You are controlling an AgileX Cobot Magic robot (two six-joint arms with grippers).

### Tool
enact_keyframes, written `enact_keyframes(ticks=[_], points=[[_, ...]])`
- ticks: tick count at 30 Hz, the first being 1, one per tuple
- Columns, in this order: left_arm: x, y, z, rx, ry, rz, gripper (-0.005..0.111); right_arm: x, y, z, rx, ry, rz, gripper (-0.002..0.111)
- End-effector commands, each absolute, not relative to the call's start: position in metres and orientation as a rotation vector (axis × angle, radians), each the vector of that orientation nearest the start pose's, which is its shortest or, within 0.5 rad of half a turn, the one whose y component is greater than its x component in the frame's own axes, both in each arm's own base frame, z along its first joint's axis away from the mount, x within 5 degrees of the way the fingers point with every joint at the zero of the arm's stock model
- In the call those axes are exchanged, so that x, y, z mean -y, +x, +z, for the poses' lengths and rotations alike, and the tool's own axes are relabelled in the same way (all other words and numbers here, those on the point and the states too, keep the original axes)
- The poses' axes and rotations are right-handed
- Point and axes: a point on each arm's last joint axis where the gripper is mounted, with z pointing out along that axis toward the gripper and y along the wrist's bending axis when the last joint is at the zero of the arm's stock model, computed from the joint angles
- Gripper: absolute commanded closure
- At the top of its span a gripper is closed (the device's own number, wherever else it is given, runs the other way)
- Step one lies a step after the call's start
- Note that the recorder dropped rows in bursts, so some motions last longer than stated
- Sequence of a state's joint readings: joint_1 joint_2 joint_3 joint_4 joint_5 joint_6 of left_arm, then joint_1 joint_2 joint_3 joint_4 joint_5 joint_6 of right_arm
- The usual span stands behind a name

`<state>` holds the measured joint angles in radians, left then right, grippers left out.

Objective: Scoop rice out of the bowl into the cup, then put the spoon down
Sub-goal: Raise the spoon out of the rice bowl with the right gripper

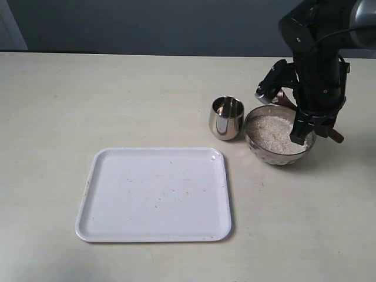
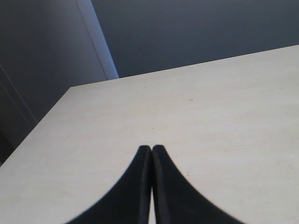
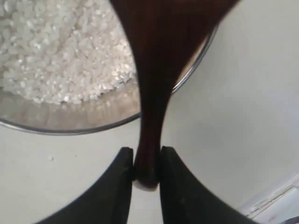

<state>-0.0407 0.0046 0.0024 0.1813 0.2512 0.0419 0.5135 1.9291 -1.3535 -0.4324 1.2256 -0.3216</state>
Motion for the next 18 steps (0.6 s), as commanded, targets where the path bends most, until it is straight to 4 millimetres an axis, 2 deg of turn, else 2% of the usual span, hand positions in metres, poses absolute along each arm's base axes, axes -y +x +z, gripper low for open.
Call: enact_keyframes(ticks=[1,5,13,18], points=[[-0.001,0.055,0.192,-1.712,0.185,0.158,0.106,-0.147,0.336,0.201,-2.757,-1.503,-0.629,0.109],[-0.001,0.055,0.192,-1.712,0.185,0.158,0.106,-0.15,0.339,0.203,-2.751,-1.49,-0.617,0.109],[-0.001,0.055,0.192,-1.712,0.185,0.158,0.106,-0.158,0.346,0.191,-2.785,-1.486,-0.565,0.109],[-0.001,0.055,0.192,-1.712,0.185,0.158,0.106,-0.16,0.349,0.191,-2.781,-1.477,-0.561,0.109]])
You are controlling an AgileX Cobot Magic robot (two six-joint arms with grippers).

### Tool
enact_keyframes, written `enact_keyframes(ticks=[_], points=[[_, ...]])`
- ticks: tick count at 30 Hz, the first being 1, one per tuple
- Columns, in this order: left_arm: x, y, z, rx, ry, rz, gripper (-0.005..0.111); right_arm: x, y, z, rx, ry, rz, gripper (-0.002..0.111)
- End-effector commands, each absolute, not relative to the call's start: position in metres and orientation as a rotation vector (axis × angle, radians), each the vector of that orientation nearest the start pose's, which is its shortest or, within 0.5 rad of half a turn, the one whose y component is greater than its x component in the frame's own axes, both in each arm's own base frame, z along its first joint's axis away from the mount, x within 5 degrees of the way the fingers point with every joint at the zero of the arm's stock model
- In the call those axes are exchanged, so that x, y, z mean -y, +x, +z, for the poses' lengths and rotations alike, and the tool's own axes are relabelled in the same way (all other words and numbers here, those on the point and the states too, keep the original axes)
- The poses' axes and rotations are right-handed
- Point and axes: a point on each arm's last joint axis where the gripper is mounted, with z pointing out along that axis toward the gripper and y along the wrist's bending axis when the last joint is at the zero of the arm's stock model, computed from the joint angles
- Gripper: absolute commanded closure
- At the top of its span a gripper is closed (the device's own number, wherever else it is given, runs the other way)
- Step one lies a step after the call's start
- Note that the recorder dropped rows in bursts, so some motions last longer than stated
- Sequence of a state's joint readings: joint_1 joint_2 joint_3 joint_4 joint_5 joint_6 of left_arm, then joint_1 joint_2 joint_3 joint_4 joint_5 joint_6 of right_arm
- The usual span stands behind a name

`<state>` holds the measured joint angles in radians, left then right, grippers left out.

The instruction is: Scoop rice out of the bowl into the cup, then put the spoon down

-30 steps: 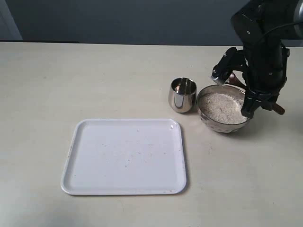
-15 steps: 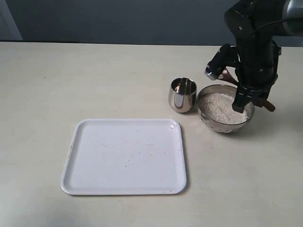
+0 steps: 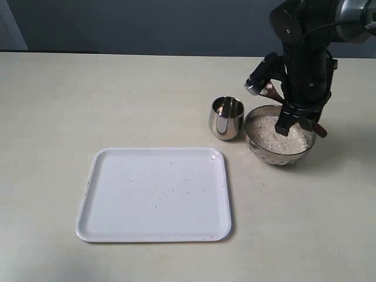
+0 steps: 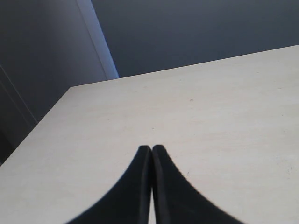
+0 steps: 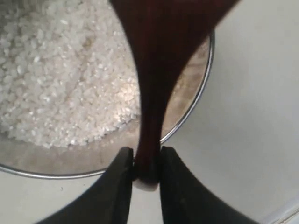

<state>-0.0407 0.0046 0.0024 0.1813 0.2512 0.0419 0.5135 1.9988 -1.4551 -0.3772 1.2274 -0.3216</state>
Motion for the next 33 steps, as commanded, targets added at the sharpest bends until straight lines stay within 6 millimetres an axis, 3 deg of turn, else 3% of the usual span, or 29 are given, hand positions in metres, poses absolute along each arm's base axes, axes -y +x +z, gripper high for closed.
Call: enact_keyframes(ticks=[1,12,19,25,33], points=[[-0.001,0.055,0.192,-1.712,0.185,0.158,0.106,-0.16,0.35,0.192,-2.776,-1.477,-0.569,0.109],[-0.001,0.055,0.192,-1.712,0.185,0.158,0.106,-0.171,0.353,0.203,-2.683,-1.511,-0.647,0.109],[-0.001,0.055,0.192,-1.712,0.185,0.158,0.106,-0.185,0.35,0.187,-2.665,-1.593,-0.673,0.109],[-0.001,0.055,0.192,-1.712,0.185,0.158,0.106,-0.199,0.349,0.169,-2.586,-1.674,-0.835,0.109],[-0.001,0.055,0.192,-1.712,0.185,0.158,0.106,-0.219,0.36,0.177,-2.529,-1.568,-0.867,0.109]])
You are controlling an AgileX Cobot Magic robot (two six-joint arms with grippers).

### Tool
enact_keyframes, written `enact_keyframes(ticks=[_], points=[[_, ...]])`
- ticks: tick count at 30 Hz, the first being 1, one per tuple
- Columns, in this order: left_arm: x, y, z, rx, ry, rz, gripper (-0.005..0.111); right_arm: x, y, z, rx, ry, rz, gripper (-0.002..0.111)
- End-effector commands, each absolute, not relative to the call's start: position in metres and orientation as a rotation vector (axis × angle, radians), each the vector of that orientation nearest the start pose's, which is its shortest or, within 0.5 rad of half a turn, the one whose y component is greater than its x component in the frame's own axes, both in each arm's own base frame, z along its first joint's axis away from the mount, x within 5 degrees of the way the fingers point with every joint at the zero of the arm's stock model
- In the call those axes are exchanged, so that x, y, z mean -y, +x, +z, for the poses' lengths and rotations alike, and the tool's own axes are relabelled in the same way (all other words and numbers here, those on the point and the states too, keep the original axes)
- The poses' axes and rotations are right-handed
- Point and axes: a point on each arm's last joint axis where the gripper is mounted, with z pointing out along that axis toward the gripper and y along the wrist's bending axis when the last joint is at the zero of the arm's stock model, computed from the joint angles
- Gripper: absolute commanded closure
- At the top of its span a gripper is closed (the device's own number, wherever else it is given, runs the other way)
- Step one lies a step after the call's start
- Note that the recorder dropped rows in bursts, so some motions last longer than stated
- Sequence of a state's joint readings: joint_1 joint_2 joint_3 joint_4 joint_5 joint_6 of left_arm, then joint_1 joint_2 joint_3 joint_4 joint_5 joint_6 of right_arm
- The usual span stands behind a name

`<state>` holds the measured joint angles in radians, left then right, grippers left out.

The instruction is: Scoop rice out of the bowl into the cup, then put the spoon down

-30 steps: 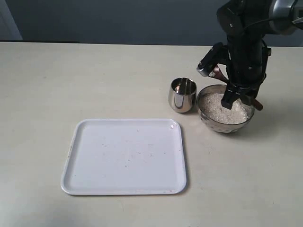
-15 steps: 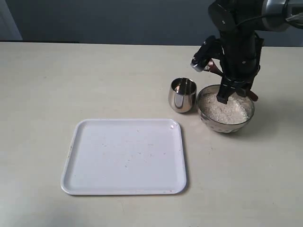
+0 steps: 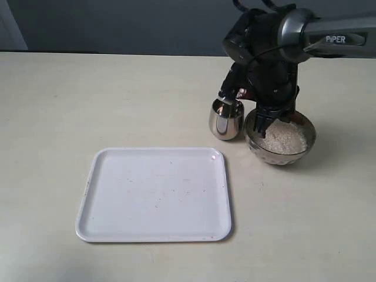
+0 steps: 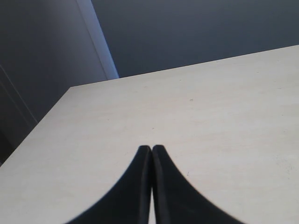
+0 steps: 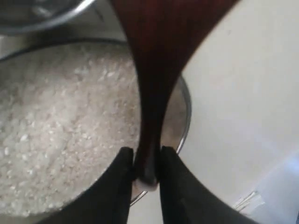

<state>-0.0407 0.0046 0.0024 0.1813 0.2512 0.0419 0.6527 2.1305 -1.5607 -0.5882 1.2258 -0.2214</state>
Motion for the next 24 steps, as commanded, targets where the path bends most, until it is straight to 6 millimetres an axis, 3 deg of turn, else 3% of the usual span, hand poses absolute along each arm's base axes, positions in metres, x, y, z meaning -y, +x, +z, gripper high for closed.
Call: enact_keyframes(ticks=[1,24], points=[[-0.0014,0.0555,0.1918,-1.712,0.185,0.158,0.106,-0.2208,0.3609,0.1747,-2.527,-1.573,-0.87,0.109],[-0.0014,0.0555,0.1918,-1.712,0.185,0.158,0.106,-0.229,0.3617,0.1704,-2.43,-1.577,-1.015,0.109]])
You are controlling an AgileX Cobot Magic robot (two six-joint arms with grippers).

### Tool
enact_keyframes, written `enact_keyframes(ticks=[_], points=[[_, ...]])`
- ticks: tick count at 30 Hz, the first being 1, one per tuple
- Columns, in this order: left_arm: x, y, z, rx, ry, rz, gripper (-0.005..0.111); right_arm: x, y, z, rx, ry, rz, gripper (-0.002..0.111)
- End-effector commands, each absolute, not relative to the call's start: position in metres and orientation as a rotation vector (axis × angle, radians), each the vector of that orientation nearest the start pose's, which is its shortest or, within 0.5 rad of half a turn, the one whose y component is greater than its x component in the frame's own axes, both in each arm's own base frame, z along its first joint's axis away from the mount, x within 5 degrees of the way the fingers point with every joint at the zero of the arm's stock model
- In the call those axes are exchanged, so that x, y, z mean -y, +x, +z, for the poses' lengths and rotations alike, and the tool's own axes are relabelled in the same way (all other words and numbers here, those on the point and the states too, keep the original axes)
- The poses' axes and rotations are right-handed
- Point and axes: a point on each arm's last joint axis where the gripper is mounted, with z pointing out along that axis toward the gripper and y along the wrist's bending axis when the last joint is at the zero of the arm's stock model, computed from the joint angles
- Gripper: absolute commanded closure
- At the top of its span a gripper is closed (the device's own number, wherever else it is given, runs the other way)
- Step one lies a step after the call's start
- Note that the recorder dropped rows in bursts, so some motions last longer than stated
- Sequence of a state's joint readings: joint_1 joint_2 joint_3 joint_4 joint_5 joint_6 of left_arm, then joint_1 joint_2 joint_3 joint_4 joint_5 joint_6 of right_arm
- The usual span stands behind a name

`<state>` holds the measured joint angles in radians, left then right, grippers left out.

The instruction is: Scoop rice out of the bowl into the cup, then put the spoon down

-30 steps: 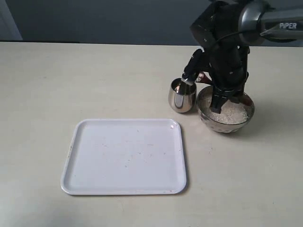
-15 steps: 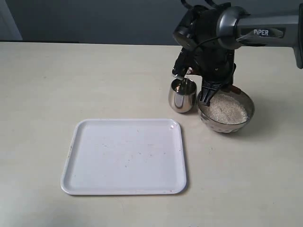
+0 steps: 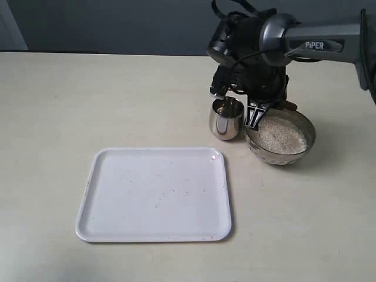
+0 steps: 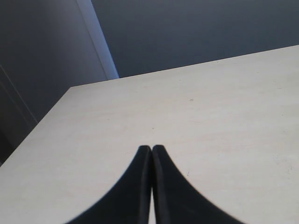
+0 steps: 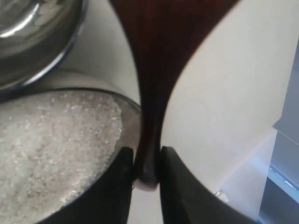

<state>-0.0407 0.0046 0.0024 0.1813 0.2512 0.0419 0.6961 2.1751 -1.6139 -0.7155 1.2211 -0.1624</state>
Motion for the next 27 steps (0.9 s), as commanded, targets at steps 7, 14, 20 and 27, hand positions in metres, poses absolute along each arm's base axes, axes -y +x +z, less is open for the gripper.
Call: enact_keyframes(ticks=[7,14,20,27], points=[[-0.001,0.055,0.192,-1.712,0.185,0.158,0.106,-0.229,0.362,0.171,-2.425,-1.569,-1.024,0.109],[-0.001,0.055,0.192,-1.712,0.185,0.158,0.106,-0.225,0.358,0.179,-2.426,-1.547,-1.019,0.109],[-0.001,0.055,0.192,-1.712,0.185,0.158,0.106,-0.215,0.35,0.168,-2.422,-1.6,-1.095,0.109],[-0.001,0.055,0.192,-1.712,0.185,0.158,0.106,-0.227,0.345,0.171,-2.327,-1.586,-1.169,0.109]])
